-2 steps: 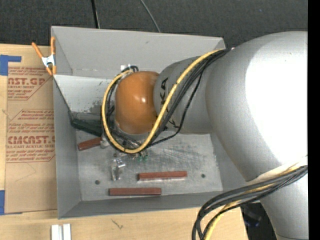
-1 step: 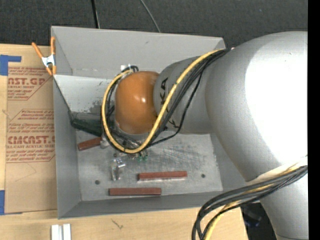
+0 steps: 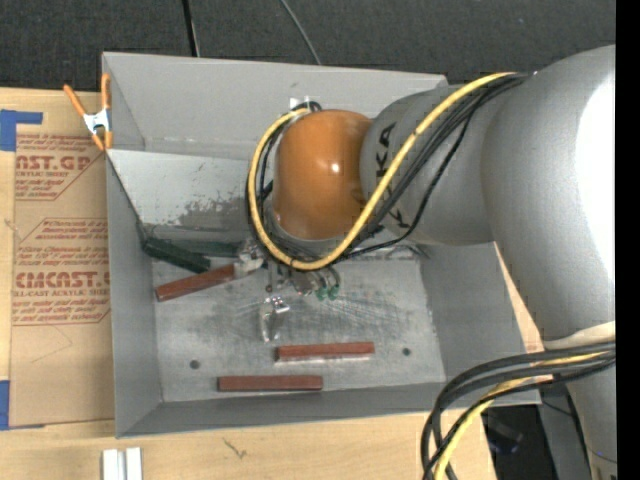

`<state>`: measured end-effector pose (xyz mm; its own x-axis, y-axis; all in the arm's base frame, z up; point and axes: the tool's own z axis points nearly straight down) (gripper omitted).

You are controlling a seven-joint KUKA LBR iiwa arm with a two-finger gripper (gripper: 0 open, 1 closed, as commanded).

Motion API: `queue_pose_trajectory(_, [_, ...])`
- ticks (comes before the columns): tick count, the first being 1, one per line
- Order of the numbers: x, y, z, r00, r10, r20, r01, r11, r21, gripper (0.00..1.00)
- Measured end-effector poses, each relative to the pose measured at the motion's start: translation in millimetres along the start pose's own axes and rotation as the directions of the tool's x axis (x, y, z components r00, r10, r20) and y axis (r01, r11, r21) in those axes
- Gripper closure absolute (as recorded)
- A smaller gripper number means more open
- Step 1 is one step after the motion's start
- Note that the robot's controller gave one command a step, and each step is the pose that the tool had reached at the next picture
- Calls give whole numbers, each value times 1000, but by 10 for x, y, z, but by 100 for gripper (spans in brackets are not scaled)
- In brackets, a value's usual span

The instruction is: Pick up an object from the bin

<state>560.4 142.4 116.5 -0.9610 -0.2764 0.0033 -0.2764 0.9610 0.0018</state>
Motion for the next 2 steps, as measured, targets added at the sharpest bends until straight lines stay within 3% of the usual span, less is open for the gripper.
queue_pose_trajectory(1, [522,-132,0,997,-81,9,81,997,3,0])
queue_pose_trajectory(2, [808,-284,393,996,-84,16,84,996,2,100])
